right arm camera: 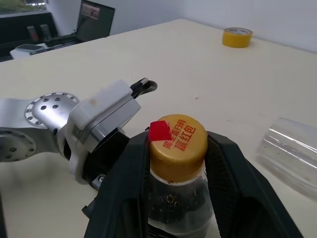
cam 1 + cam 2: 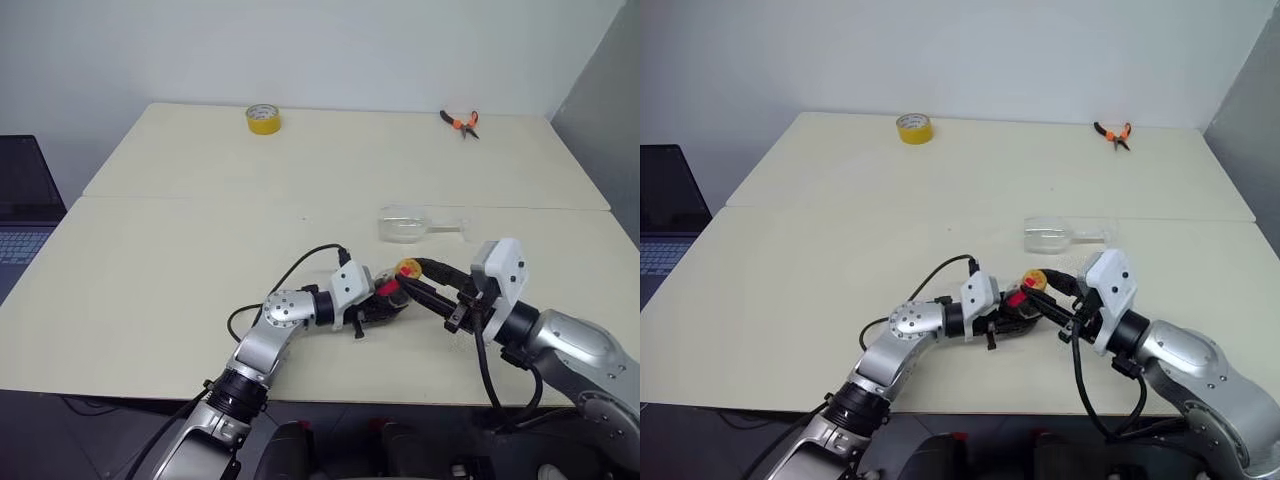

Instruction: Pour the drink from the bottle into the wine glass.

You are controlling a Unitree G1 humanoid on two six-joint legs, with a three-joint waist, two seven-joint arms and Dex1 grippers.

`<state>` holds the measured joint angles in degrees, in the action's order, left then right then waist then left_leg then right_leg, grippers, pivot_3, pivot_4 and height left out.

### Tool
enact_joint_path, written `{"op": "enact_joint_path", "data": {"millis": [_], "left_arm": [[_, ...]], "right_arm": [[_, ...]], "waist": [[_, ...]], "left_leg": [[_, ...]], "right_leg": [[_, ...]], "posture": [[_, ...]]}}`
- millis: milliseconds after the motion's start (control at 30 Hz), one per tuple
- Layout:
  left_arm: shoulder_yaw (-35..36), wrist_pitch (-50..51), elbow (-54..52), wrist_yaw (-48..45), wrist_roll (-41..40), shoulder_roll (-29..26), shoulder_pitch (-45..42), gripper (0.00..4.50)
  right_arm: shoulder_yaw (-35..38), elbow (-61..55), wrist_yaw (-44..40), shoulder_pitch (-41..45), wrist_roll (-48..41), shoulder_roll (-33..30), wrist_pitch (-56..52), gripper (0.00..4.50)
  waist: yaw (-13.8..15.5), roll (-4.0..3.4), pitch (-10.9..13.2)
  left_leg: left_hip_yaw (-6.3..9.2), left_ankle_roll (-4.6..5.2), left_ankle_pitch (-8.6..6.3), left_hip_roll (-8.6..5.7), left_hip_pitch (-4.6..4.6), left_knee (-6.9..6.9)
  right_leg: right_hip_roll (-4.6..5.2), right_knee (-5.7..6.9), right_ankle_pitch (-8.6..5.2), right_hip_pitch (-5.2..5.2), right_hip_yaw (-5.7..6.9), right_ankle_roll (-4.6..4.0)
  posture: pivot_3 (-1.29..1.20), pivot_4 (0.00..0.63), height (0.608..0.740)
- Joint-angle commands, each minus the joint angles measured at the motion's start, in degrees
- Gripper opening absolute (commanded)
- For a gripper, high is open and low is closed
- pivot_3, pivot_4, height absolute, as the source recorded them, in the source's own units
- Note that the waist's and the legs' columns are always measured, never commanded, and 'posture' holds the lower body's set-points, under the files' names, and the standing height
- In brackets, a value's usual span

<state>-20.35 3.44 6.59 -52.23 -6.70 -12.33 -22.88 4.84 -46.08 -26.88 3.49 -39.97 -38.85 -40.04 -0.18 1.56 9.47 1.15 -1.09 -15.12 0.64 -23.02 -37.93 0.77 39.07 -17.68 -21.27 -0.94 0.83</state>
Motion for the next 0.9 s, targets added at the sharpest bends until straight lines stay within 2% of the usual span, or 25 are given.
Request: {"op": "enact_joint_path", "data": {"millis": [33, 100, 200, 333, 367, 600, 733, 900], "left_arm": [[-0.1, 0.0, -3.9, -1.1, -1.2, -0.4, 0.3, 1.32], [-0.1, 0.5, -4.3, -1.4, -1.6, -0.7, 0.4, 1.25], [0.2, 1.0, -4.5, -1.6, -2.0, -1.1, 0.4, 1.13], [0.6, 1.4, -4.7, -0.7, -2.0, -1.0, 0.8, 1.02], [0.6, 1.5, -4.8, -0.6, -2.0, -1.0, 0.9, 1.0], [1.0, 1.4, -3.5, -0.1, -2.4, -0.6, 0.3, 0.9], [1.6, 1.2, -1.5, 0.8, -2.3, 0.3, -0.8, 0.9], [1.4, 0.9, 0.0, 0.6, -2.0, 0.9, -1.7, 0.87]], "right_arm": [[3.4, 5.5, -9.6, 1.5, 3.6, -7.0, 5.0, 1.26], [2.1, 11.7, -17.7, 4.0, 6.1, -12.5, 8.8, 1.26], [-1.4, 21.0, -26.7, 9.2, 9.7, -17.6, 14.6, 1.26], [-3.4, 24.2, -29.0, 11.8, 9.1, -17.8, 15.3, 1.26], [-3.0, 23.6, -28.1, 11.7, 8.2, -17.1, 14.6, 1.61], [5.2, 10.5, -16.9, 4.3, -0.6, -11.8, 5.6, 4.06], [9.7, -0.8, -3.4, -1.1, -5.8, -5.0, 0.5, 4.1], [4.2, -9.4, 12.5, -2.4, -6.3, 4.6, -3.7, 4.1]], "waist": [[0.0, -0.04, 0.0], [0.0, -0.08, 0.1], [-0.1, -0.1, 0.1], [0.0, -0.1, 0.1], [0.0, -0.1, 0.1], [0.1, -0.18, 0.1], [0.2, -0.2, 0.1], [0.1, -0.23, 0.1]], "left_leg": [[0.0, 0.0, 0.0, 0.0, 0.0, 0.0], [-0.02, 0.01, 0.0, -0.03, 0.03, 0.0], [0.0, 0.02, 0.0, -0.01, 0.08, 0.0], [0.04, 0.02, 0.0, 0.04, 0.06, 0.02], [0.05, 0.02, 0.0, 0.04, 0.06, 0.01], [0.06, 0.01, 0.01, 0.02, 0.03, 0.0], [0.1, 0.01, 0.01, 0.01, 0.02, -0.02], [0.1, 0.0, 0.01, 0.01, 0.03, -0.01]], "right_leg": [[0.0, 0.0, 0.0, 0.01, 0.0, 0.0], [0.0, -0.02, 0.0, 0.03, -0.01, 0.0], [-0.01, -0.03, 0.0, 0.09, 0.01, 0.0], [-0.02, -0.04, -0.01, 0.09, 0.05, -0.02], [-0.01, -0.04, -0.01, 0.09, 0.05, -0.02], [0.06, 0.01, 0.0, 0.08, 0.05, -0.03], [0.06, 0.0, 0.0, 0.1, 0.09, -0.02], [0.05, 0.01, -0.01, 0.1, 0.09, -0.01]], "posture": [[0.0, 0.15, 0.74], [0.0, 0.15, 0.74], [0.0, 0.15, 0.74], [0.0, 0.15, 0.74], [0.0, 0.15, 0.74], [0.0, 0.15, 0.74], [0.0, 0.15, 0.74], [0.0, 0.15, 0.74]]}}
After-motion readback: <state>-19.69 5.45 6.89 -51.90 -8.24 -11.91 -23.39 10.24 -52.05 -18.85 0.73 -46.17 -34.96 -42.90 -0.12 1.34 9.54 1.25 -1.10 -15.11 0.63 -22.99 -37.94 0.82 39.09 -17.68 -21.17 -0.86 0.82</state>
